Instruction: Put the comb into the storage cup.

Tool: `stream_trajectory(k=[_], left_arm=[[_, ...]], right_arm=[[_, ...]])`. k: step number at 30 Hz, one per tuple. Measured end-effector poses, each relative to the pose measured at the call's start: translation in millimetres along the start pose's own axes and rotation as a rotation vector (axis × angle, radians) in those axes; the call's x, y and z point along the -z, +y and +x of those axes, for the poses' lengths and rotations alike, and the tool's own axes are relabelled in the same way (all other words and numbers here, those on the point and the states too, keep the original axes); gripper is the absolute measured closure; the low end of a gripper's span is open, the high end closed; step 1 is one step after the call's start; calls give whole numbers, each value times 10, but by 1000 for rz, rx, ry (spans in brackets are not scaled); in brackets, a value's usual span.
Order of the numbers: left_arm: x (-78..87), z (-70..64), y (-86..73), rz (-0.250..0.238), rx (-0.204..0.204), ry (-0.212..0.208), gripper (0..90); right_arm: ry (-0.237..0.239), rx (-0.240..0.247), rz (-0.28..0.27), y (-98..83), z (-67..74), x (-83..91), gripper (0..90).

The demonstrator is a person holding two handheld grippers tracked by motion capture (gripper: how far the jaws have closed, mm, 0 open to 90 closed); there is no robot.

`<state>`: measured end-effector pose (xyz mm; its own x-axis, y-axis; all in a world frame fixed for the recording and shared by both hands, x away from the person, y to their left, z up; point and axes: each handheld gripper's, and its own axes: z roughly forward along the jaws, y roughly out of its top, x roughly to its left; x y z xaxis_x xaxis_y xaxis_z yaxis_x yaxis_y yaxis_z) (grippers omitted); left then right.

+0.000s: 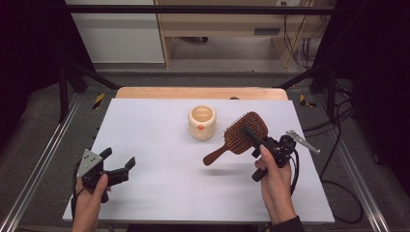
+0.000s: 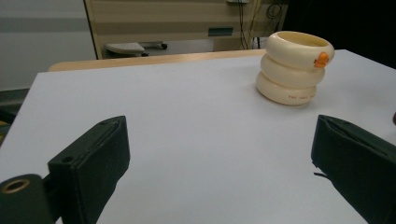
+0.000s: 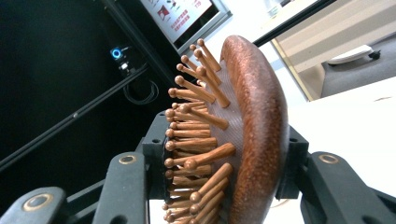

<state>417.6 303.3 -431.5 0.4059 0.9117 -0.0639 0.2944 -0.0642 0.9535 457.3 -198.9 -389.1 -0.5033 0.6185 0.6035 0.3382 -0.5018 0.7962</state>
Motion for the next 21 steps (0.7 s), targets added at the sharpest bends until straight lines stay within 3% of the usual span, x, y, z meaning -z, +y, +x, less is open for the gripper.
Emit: stream_trajectory(k=[12,16,21], left_arm=[[13,174,-102,-42,-2,61,53],[22,234,-115,-68,-2,101,56],[24,269,-142,-75,10,102,57]], right_arm=[[-36,3,-27,66,-83,58,513],[-37,11,-33,105,-82,68,513],[-54,25,-32,151,-86,37,513]])
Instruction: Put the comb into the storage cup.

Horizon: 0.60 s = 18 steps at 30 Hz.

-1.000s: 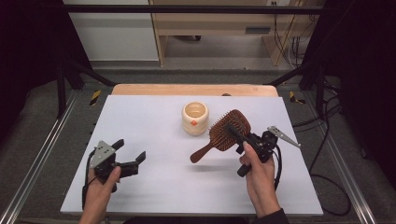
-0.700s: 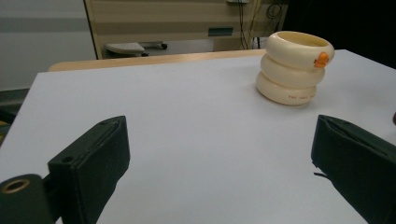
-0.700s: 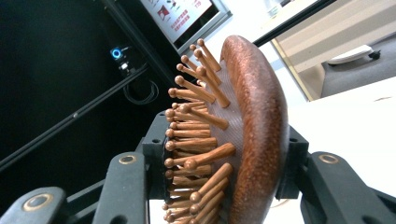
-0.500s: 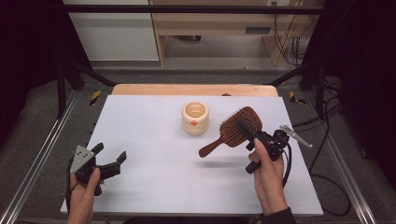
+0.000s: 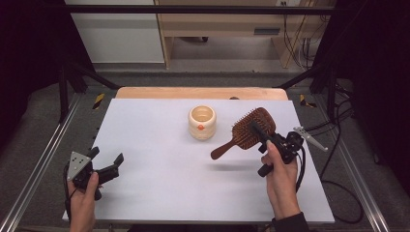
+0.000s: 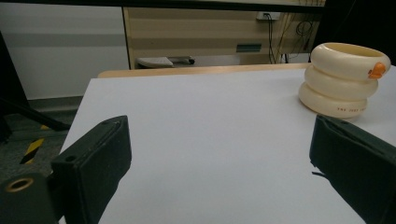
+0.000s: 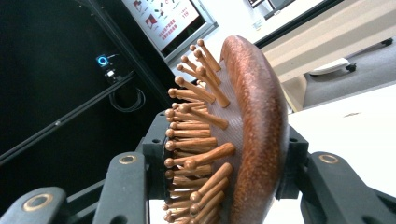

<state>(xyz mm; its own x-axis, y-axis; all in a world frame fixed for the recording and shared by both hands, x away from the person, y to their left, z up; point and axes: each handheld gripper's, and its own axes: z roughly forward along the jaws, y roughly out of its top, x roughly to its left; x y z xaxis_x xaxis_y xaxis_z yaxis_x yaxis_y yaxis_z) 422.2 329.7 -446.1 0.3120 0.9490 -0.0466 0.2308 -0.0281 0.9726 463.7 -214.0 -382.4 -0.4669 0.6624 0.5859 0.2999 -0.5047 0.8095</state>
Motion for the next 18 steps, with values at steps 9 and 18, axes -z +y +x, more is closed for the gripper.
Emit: stream_trajectory(k=[9,18], left_arm=[[20,12,7,-13,0,4,55],[29,12,-5,-14,5,4,55]], right_arm=[[-22,38,24,108,79,-91,514],[-27,49,31,310,107,-178,513]])
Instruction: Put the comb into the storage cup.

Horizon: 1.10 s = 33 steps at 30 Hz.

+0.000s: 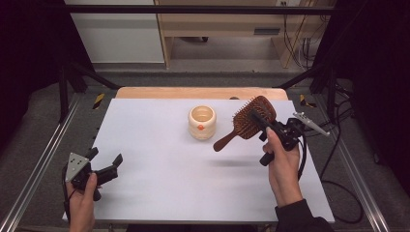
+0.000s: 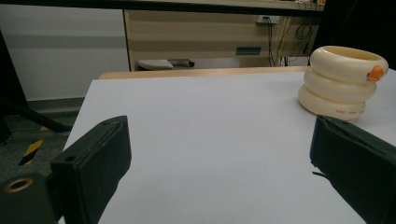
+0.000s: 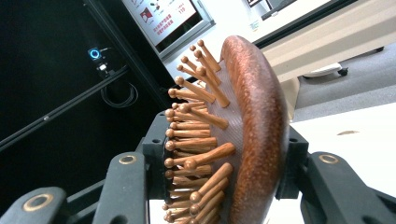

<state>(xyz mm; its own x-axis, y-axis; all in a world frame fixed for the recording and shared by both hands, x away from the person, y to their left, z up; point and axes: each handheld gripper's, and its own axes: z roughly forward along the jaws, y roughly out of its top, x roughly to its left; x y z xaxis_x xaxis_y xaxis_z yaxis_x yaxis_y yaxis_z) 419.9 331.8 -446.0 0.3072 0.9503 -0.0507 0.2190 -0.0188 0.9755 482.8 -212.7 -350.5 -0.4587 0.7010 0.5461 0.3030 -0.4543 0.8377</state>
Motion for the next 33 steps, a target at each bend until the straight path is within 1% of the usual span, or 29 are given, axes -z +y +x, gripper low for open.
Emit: stream_trajectory(k=[5,13,20,26,33], left_arm=[[-9,-13,2,-3,-2,-6,55],[-18,-17,-1,-1,-5,-3,53],[-5,-19,-9,-1,-9,-4,53],[-11,-28,-5,0,-9,-6,53],[-25,-45,-8,1,-12,-12,53]], right_arm=[[-7,20,12,98,14,-67,513],[-16,41,23,257,25,-143,513],[-14,41,20,382,51,-180,514],[-32,46,28,463,50,-271,513],[-29,46,23,600,94,-340,513]])
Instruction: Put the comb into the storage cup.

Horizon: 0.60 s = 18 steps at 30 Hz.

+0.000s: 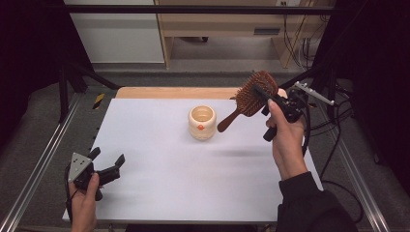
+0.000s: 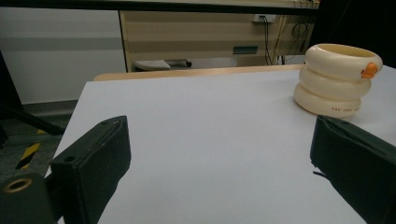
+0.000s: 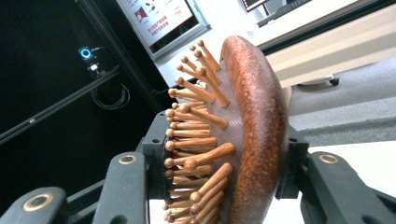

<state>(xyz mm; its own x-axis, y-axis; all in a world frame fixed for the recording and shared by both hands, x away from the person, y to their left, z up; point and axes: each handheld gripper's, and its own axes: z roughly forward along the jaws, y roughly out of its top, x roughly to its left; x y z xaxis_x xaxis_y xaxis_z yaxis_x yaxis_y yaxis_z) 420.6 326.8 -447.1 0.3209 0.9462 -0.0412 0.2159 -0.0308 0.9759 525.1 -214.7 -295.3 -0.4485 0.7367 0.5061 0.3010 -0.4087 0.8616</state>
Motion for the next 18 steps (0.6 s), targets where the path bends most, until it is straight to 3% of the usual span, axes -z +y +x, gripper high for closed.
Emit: stream_trajectory(k=[18], left_arm=[[-10,-9,1,0,-2,-9,51]], right_arm=[[17,1,-10,170,162,-312,513]])
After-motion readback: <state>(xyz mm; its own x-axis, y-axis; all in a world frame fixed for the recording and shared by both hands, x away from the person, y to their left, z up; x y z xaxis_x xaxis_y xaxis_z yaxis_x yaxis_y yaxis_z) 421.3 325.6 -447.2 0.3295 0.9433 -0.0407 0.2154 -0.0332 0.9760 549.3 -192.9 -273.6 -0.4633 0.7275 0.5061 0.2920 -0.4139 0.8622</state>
